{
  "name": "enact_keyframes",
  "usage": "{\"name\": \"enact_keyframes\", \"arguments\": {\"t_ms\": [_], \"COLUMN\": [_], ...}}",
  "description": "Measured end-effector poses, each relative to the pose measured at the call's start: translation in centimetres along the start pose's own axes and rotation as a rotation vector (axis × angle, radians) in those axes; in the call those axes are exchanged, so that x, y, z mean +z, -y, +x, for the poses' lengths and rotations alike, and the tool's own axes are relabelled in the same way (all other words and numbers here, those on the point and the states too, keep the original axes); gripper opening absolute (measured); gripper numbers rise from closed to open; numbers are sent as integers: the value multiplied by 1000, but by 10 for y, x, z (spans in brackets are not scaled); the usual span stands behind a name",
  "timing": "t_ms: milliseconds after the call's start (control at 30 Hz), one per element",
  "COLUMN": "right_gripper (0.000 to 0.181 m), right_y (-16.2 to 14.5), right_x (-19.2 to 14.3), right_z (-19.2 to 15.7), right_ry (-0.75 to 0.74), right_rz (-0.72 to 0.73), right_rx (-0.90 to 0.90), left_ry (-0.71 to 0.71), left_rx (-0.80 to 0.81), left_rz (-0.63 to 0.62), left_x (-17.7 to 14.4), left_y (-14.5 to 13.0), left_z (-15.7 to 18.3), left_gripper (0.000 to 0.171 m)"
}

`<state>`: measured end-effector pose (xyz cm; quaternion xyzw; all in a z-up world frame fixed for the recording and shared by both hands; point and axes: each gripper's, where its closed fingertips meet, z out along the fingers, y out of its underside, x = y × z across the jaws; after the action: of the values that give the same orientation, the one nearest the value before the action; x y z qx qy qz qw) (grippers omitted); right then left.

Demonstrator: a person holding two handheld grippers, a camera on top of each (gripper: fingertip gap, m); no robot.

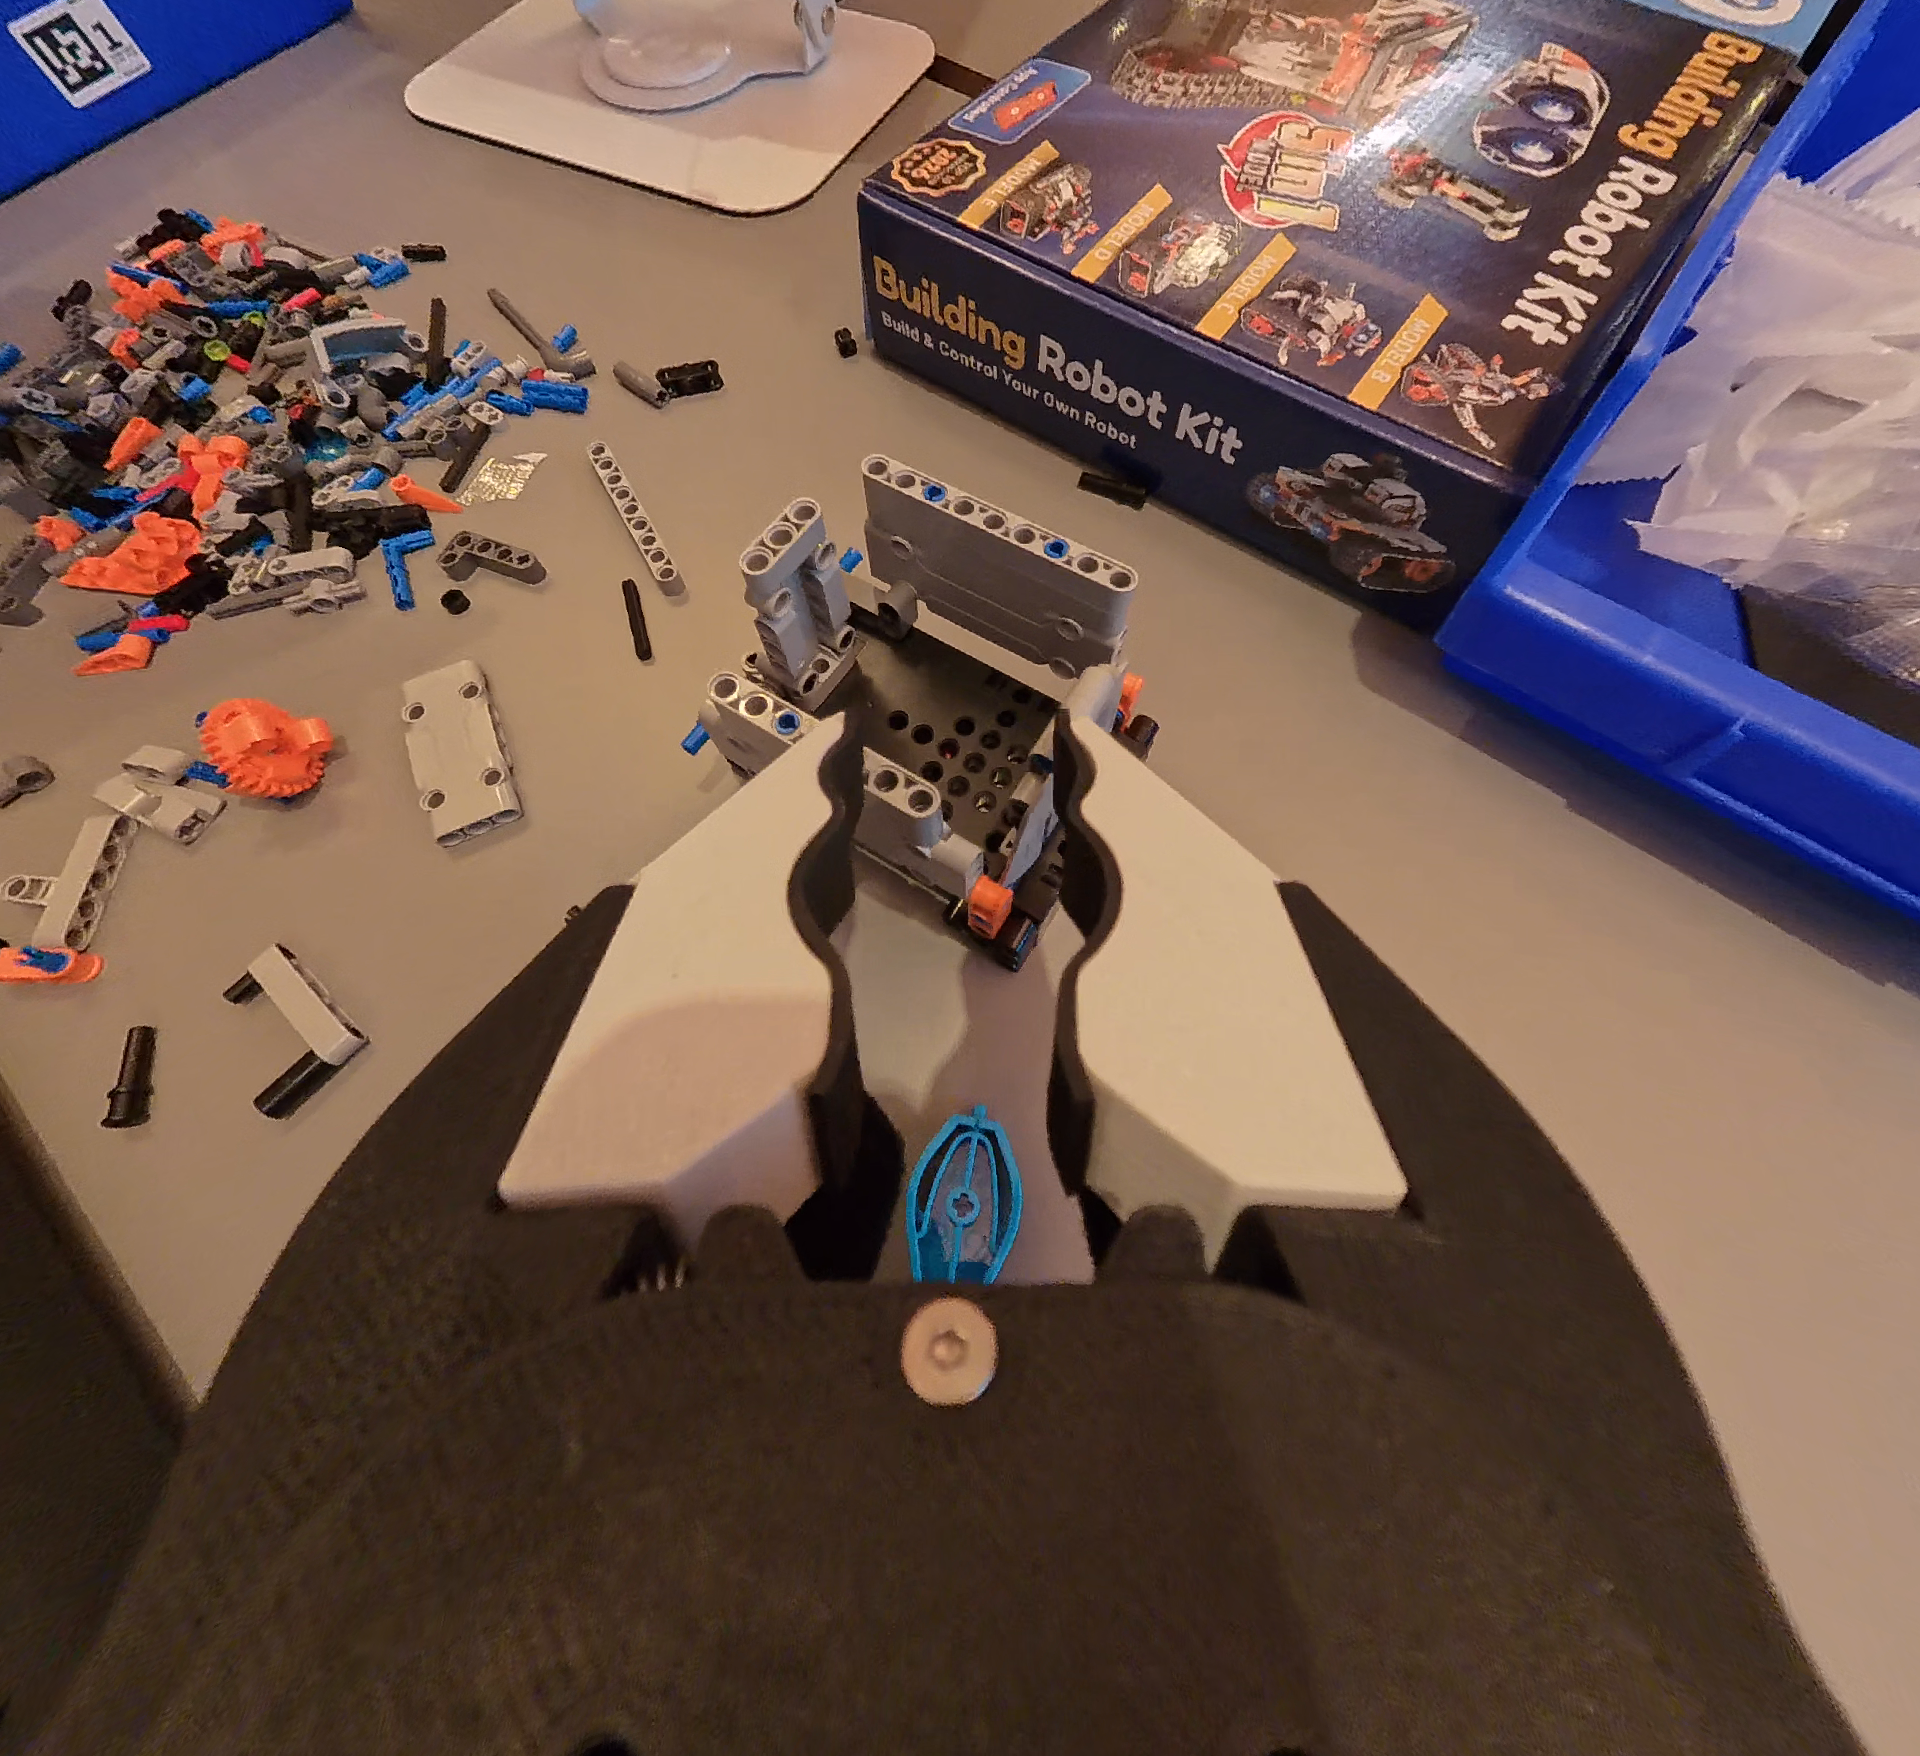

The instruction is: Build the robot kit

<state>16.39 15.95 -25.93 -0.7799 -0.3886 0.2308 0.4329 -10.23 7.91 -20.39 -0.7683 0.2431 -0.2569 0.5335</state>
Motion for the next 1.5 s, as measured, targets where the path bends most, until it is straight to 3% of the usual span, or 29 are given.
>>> {"name": "enact_keyframes", "arguments": {"t_ms": [1167,1500], "right_gripper": [39,36], "right_y": [4,9], "right_x": [15,5], "right_z": [-26,-31], "right_ry": [47,91], "right_rz": [-27,27], "right_rx": [-106,-127], "left_ry": [2,1], "left_rx": [-1,-2], "left_rz": [-6,-5], "left_x": [1,0], "left_y": [-2,-1], "left_z": [-1,0], "left_gripper": [13,13]}}
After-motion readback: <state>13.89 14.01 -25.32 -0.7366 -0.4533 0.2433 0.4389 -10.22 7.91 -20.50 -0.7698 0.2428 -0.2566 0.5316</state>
